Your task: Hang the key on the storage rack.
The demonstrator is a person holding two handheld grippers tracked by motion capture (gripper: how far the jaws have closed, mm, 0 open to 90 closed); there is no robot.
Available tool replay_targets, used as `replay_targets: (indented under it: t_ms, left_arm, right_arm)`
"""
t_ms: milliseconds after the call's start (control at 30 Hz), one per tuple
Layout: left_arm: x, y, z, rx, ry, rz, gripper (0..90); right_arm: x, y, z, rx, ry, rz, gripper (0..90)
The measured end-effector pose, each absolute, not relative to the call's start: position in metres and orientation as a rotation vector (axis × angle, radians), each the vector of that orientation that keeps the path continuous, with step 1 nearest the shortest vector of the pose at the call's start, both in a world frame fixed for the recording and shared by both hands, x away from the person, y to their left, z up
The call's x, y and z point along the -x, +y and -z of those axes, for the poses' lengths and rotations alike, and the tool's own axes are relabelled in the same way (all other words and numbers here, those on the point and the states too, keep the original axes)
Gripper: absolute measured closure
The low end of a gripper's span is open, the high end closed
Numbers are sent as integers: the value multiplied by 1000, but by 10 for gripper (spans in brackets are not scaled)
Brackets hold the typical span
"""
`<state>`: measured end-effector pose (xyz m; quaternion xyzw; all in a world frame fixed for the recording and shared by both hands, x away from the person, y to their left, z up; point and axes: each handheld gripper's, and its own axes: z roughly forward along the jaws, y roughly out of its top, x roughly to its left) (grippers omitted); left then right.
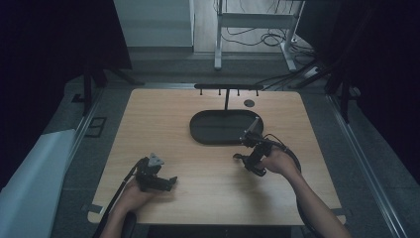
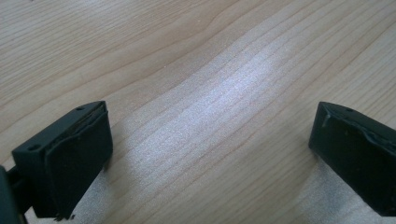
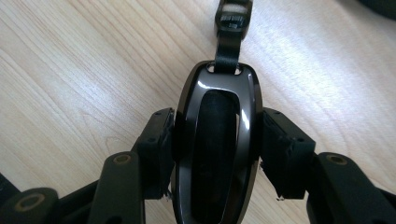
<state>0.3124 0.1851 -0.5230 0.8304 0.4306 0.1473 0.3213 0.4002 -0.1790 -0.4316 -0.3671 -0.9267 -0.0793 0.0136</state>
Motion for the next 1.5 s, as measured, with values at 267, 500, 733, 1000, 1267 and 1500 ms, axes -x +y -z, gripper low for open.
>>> replay_targets:
  t_ms: [267, 500, 733, 1000, 1267, 1500]
  left_arm:
    - [-312, 185, 523, -2177, 1134, -388, 0]
    - [-313, 185, 523, -2181, 1129, -390, 0]
    - [-313, 185, 523, -2177, 1132, -390, 0]
    - [-313, 185, 523, -2180, 1131, -388, 0]
    - [-313, 185, 523, -2182, 1130, -385, 0]
    - [-313, 185, 523, -2182, 1130, -384, 0]
  right_arm:
    - [-405, -183, 411, 1156, -2917, 259, 482]
    - [-411, -187, 392, 1190, -2937, 280, 483]
    - [-420, -191, 375, 1222, -2949, 301, 483]
    - [-430, -196, 357, 1282, -2953, 337, 484]
    - [-440, -202, 337, 1338, -2954, 352, 485]
    - [-452, -208, 320, 1393, -2947, 369, 485]
